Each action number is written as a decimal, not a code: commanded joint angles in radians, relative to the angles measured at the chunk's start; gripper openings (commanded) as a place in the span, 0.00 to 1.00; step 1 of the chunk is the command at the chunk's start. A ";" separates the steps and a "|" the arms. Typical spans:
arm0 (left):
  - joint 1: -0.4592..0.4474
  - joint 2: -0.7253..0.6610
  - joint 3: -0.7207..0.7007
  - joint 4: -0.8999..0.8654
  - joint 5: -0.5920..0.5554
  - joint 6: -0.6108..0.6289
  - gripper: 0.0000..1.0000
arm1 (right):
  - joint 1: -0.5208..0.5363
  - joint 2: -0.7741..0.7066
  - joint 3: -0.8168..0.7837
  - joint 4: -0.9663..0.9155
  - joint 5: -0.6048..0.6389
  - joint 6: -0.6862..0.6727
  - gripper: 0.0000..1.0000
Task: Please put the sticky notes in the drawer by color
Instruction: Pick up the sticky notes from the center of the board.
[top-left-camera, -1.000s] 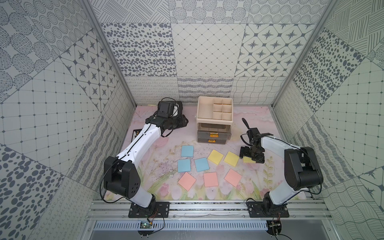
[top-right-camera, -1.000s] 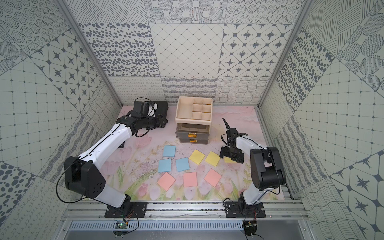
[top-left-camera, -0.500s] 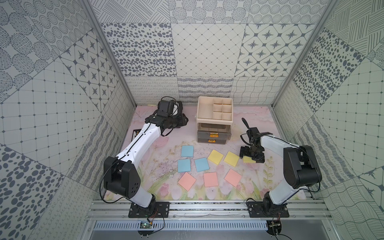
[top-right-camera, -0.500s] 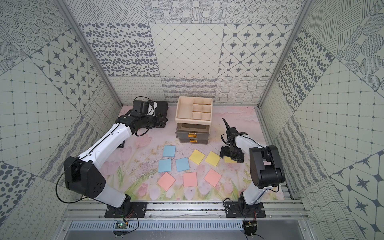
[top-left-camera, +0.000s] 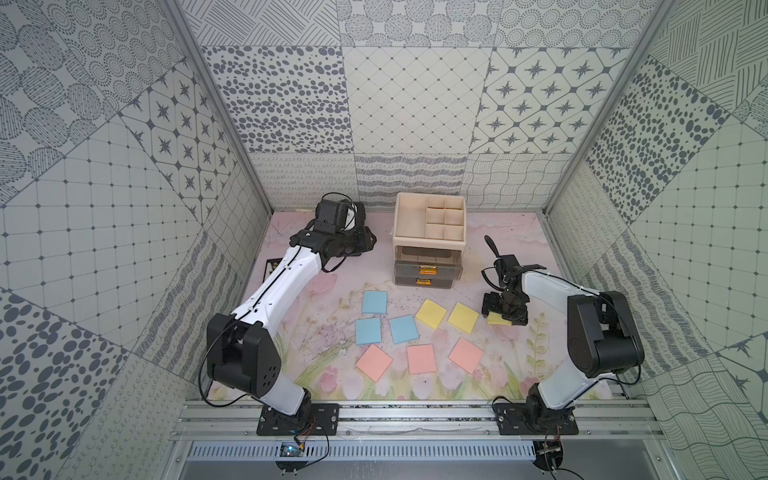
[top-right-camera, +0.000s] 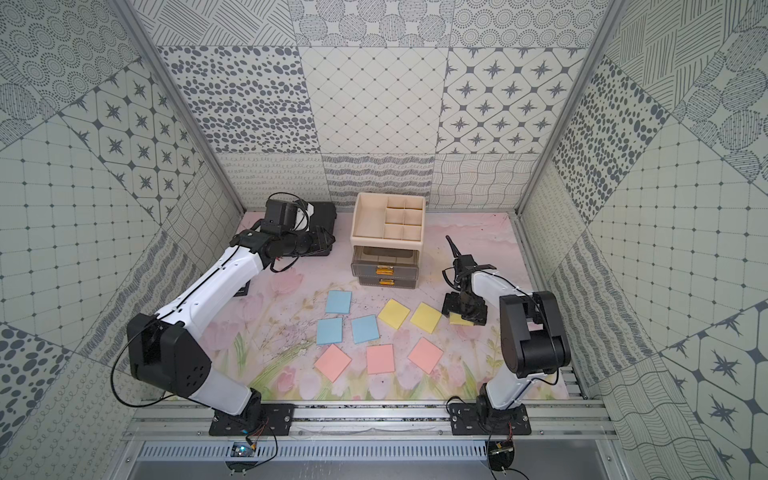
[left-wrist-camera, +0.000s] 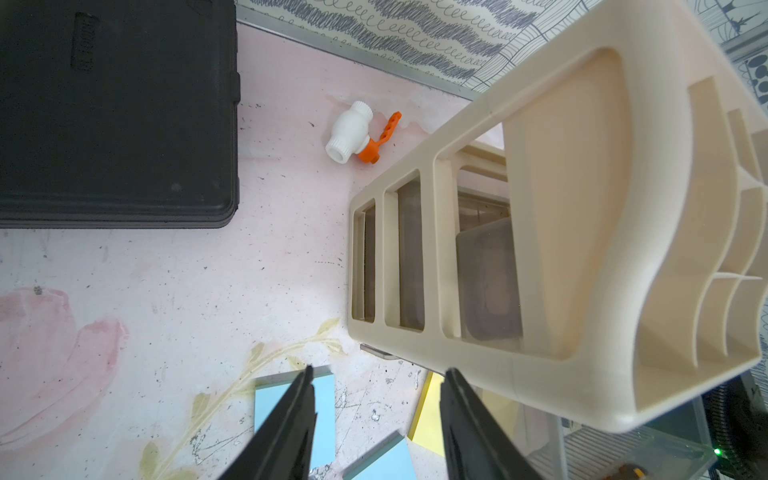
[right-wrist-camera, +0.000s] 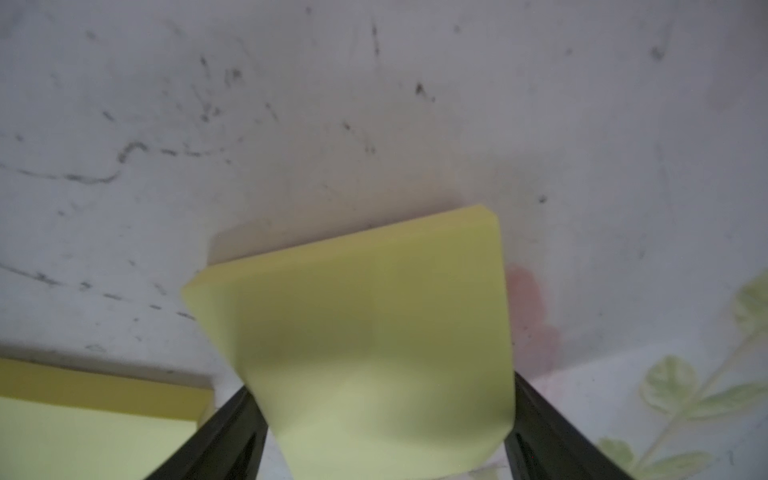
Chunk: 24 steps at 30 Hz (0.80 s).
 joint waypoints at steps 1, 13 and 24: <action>-0.004 -0.016 -0.006 -0.002 -0.021 0.007 0.52 | 0.001 0.008 -0.032 0.048 0.041 -0.003 0.84; -0.004 -0.006 -0.008 0.003 -0.018 0.002 0.52 | 0.001 -0.077 -0.033 0.018 0.061 0.014 0.81; -0.004 -0.004 -0.012 0.010 -0.020 -0.003 0.52 | 0.001 -0.175 0.019 -0.054 0.068 0.011 0.78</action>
